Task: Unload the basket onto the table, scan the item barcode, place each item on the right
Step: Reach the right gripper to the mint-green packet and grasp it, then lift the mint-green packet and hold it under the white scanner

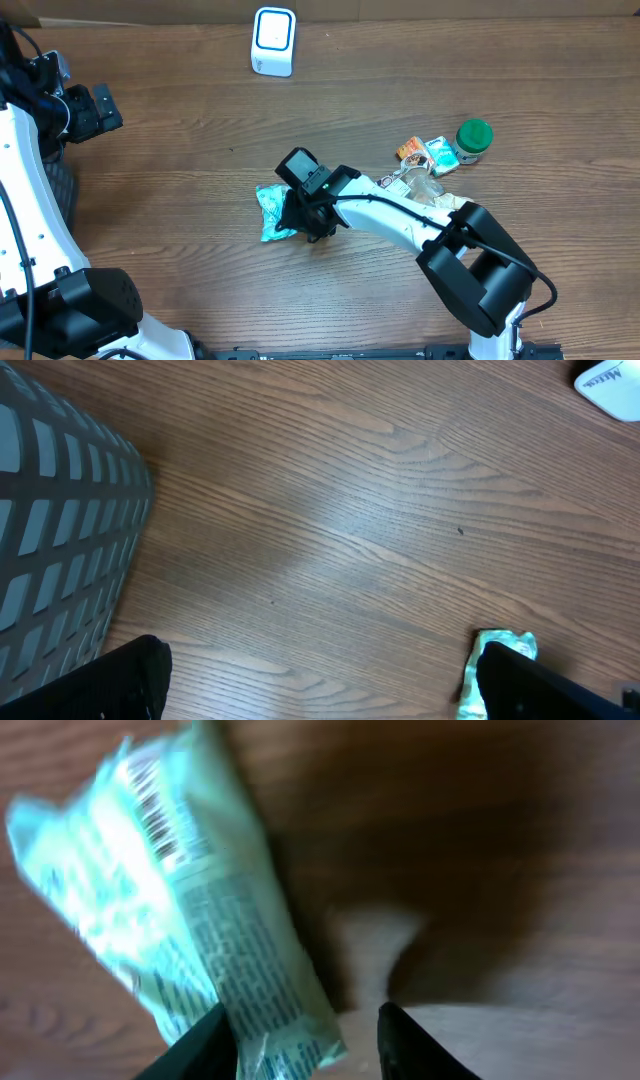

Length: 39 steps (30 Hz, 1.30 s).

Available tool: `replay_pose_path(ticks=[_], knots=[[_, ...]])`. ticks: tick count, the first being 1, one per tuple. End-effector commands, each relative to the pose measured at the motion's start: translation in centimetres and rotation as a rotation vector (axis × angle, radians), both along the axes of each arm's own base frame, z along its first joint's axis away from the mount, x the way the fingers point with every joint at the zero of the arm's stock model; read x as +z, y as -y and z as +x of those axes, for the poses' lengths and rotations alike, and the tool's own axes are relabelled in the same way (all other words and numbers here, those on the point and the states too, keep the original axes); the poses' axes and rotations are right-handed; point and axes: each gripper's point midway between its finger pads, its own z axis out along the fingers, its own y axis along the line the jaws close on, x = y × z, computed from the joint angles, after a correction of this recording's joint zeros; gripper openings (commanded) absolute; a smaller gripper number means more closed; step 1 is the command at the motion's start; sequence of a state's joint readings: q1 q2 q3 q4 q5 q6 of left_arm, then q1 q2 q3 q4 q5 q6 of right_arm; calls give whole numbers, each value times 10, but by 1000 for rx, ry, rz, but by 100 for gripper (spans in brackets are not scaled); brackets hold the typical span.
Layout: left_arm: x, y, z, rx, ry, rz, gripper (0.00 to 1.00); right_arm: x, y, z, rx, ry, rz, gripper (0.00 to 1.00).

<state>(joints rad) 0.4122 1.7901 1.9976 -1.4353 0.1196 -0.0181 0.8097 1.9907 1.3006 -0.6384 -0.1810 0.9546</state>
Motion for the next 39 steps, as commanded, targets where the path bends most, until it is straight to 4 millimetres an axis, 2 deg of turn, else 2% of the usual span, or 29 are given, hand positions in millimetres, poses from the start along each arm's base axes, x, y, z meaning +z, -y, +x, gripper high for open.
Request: replay_pose_path(ticks=[1, 4, 7, 9, 11, 16, 19, 22, 24, 25, 29, 30, 31, 34, 36, 39], knots=[[-1, 4, 2, -30, -3, 3, 100, 0, 29, 37, -37, 89, -63, 40], [-1, 4, 2, -30, -3, 3, 100, 10, 35, 68, -20, 165, -18, 41], [-1, 4, 2, -30, -3, 3, 100, 21, 29, 80, -2, 158, 85, 49], [-1, 4, 2, -31, -3, 3, 100, 26, 27, 80, -1, 119, 145, 56], [-1, 4, 2, -30, -3, 3, 100, 27, 29, 77, -28, 64, 186, 57], [-1, 4, 2, -31, -3, 3, 100, 24, 27, 64, -97, -21, 189, 59], [-1, 3, 2, -29, -3, 3, 100, 15, 22, 58, -123, -43, 163, 57], [-1, 3, 2, -29, -3, 3, 100, -6, 25, 55, -149, -61, 113, 50], [-1, 3, 1, -29, -3, 3, 99, -16, 26, 54, -150, -74, 101, 42], [-1, 3, 1, -29, -3, 3, 100, -21, 29, 55, -156, -74, 84, 34], [-1, 3, 1, -29, -3, 3, 100, -17, 37, 67, -90, -18, 81, 12], [-1, 3, 1, -29, -3, 3, 100, -13, 40, 71, -65, -1, 91, 5], [-1, 3, 1, -29, -3, 3, 100, -10, 40, 74, -43, 10, 104, 4], [-1, 3, 1, -29, -3, 3, 100, 22, 35, 86, 121, 91, 236, 4], [-1, 3, 1, -29, -3, 3, 100, 65, 27, 90, 262, 166, 392, 4], [-1, 3, 1, -29, -3, 3, 99, 122, 26, 91, 360, 259, 553, 4]])
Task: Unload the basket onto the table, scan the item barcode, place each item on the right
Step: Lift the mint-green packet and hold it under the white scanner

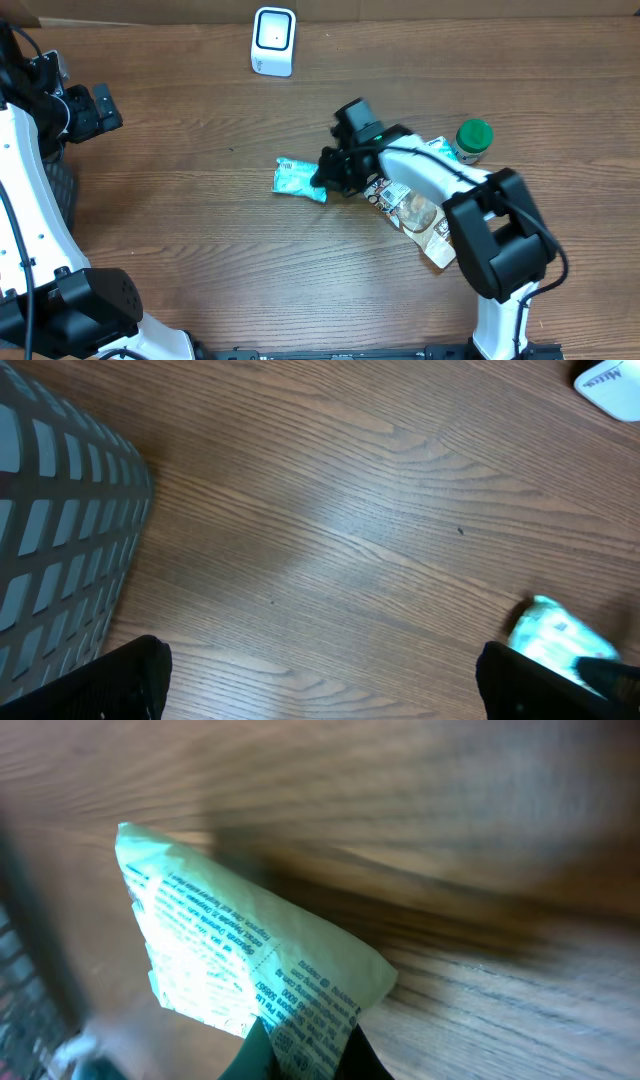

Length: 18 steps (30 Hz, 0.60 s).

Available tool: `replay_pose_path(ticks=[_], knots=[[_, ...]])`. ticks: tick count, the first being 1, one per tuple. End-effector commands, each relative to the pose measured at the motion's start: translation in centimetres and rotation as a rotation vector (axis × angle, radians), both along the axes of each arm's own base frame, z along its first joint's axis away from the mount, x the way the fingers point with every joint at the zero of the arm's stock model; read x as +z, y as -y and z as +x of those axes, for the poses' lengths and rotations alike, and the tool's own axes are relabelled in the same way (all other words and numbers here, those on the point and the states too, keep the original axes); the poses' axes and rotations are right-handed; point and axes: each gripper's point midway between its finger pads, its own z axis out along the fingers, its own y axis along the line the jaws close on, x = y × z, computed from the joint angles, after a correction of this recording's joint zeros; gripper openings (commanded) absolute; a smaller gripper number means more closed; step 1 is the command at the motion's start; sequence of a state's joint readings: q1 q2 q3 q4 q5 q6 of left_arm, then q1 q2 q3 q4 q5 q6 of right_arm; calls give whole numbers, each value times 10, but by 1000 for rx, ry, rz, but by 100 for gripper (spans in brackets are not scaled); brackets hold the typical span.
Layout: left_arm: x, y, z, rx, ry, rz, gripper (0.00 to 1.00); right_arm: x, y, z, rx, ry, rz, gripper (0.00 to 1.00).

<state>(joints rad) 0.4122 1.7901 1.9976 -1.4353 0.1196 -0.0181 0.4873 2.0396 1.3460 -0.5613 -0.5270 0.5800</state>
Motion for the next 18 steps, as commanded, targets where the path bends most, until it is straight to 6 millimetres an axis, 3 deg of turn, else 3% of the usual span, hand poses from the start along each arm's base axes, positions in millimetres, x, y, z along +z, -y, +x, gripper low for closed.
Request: replay_pose_path(ticks=[1, 2, 3, 5, 9, 13, 18], knots=[[-1, 3, 1, -29, -3, 3, 100, 120, -15, 7, 223, 267, 303, 4], [-1, 3, 1, -29, -3, 3, 100, 146, -10, 5, 241, 330, 332, 4], [-1, 3, 1, -29, -3, 3, 100, 154, -7, 4, 245, 351, 335, 4], [-1, 3, 1, -29, -3, 3, 100, 191, 3, -6, 264, 442, 336, 4], [-1, 3, 1, -29, -3, 3, 100, 230, 20, -28, 242, 505, 302, 4], [-1, 3, 1, -29, -3, 3, 100, 256, 36, -52, 221, 539, 274, 4], [-1, 3, 1, -29, -3, 3, 100, 265, 47, -73, 203, 512, 256, 4]])
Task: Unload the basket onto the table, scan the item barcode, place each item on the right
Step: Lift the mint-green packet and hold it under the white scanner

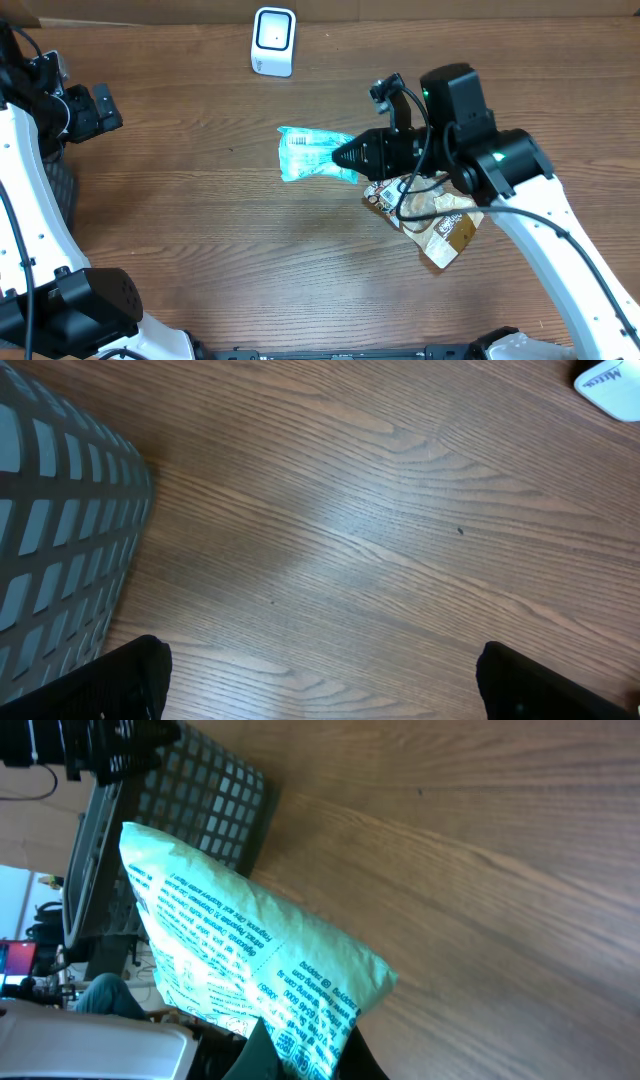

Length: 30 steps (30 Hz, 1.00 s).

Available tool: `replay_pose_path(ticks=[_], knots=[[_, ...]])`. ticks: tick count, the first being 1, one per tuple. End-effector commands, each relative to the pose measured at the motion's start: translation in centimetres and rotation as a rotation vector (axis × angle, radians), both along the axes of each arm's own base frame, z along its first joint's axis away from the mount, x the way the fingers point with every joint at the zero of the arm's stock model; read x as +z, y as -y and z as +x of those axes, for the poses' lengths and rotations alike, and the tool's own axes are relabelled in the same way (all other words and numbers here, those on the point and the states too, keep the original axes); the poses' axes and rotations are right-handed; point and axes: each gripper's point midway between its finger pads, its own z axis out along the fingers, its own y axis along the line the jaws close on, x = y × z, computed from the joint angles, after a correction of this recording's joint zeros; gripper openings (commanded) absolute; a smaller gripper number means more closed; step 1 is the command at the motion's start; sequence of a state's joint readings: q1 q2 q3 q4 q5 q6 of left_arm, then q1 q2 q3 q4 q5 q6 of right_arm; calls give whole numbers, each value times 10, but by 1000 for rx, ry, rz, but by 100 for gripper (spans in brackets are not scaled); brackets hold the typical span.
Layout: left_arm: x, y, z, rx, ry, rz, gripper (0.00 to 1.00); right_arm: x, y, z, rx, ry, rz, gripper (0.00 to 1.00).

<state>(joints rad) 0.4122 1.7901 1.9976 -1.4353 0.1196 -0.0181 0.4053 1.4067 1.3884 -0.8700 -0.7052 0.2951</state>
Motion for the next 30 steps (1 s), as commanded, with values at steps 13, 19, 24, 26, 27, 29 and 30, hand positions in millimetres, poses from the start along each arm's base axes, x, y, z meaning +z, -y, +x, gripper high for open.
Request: replay_pose_path(ticks=[13, 19, 24, 26, 27, 29, 30], knots=[[-1, 3, 1, -29, -3, 3, 100, 3, 28, 74, -267, 6, -442, 4], [-1, 3, 1, -29, -3, 3, 100, -18, 21, 204, -451, 419, -808, 4], [-1, 3, 1, -29, -3, 3, 100, -14, 5, 291, -553, 857, -1069, 4], [-1, 3, 1, -29, -3, 3, 100, -10, -9, 312, -518, 999, -1117, 4], [-1, 3, 1, -29, -3, 3, 100, -10, -19, 324, -485, 1092, -1144, 4], [-1, 3, 1, -29, -3, 3, 100, -13, -33, 338, -432, 1204, -1175, 4], [-1, 3, 1, -29, -3, 3, 100, -17, -40, 344, -399, 1269, -1196, 4]])
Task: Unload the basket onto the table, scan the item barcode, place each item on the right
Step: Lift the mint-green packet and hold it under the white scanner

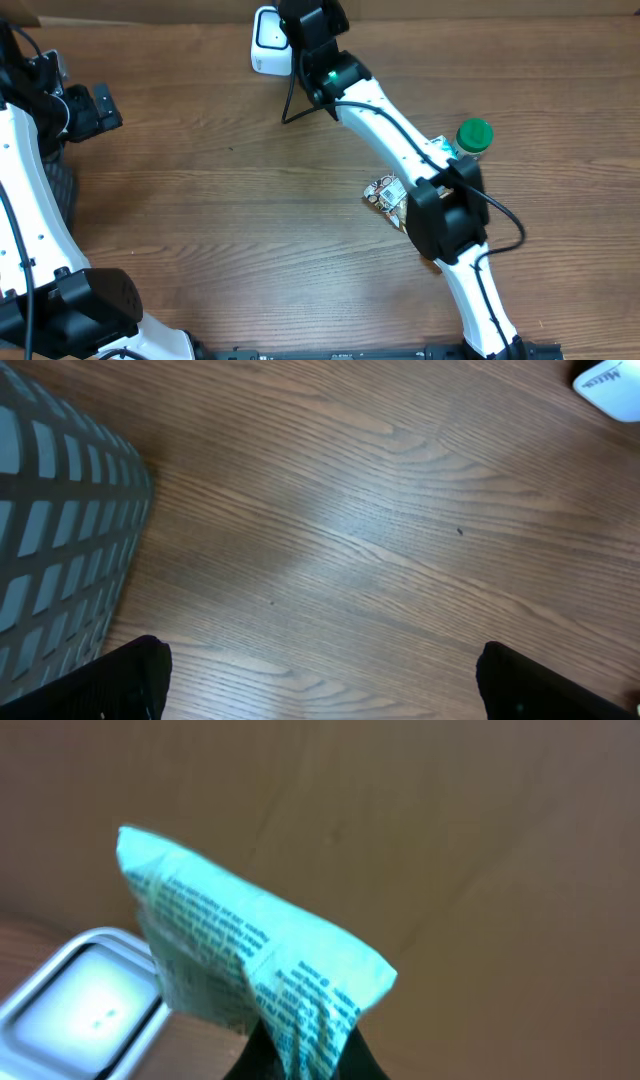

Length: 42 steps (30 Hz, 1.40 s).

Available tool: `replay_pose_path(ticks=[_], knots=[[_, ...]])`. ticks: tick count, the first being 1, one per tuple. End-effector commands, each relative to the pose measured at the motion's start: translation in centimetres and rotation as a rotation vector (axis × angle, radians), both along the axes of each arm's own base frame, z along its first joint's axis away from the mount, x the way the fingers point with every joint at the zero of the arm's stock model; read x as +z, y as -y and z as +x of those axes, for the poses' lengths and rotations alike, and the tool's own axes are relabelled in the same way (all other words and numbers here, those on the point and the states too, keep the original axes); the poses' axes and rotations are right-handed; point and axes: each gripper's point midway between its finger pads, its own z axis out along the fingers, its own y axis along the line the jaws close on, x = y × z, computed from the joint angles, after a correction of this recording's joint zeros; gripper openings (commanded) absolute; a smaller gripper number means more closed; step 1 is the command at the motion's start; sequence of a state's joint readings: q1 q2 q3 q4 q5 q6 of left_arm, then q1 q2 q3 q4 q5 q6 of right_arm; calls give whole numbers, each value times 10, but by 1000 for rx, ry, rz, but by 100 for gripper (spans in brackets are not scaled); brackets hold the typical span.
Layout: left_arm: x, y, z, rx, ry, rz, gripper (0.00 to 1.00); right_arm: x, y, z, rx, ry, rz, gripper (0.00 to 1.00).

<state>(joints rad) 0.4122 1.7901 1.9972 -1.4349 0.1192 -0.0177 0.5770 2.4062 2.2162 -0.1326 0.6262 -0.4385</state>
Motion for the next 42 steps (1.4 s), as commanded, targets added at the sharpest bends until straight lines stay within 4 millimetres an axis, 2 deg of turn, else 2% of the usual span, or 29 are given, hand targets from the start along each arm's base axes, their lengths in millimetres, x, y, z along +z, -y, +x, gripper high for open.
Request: replay_pose_path(ticks=[1, 4, 6, 9, 13, 18, 21, 24, 27, 31, 34, 42], knots=[[-1, 3, 1, -29, -3, 2, 100, 11, -5, 14, 43, 103, -358, 4], [-1, 3, 1, -29, -3, 2, 100, -24, -20, 23, 142, 86, -576, 4], [-1, 3, 1, -29, -3, 2, 100, -45, -25, 25, 180, 65, -648, 4], [-1, 3, 1, -29, -3, 2, 100, -54, -31, 25, 194, 67, -647, 4], [-1, 3, 1, -29, -3, 2, 100, -51, -33, 25, 191, 83, -639, 4], [-1, 3, 1, -29, -3, 2, 100, -46, -36, 24, 203, 103, -712, 4], [-1, 3, 1, -29, -3, 3, 100, -32, -43, 23, 204, 157, -754, 4], [-1, 3, 1, -29, -3, 2, 100, -28, -49, 21, 233, 181, -830, 4], [-1, 3, 1, -29, -3, 2, 100, -30, -57, 19, 267, 190, -864, 4], [-1, 3, 1, -29, -3, 2, 100, -47, -65, 14, 324, 138, -894, 4], [-1, 3, 1, -29, -3, 3, 100, -47, -66, 14, 325, 140, -897, 4], [-1, 3, 1, -29, -3, 2, 100, -6, -60, 14, 203, 262, -939, 4]])
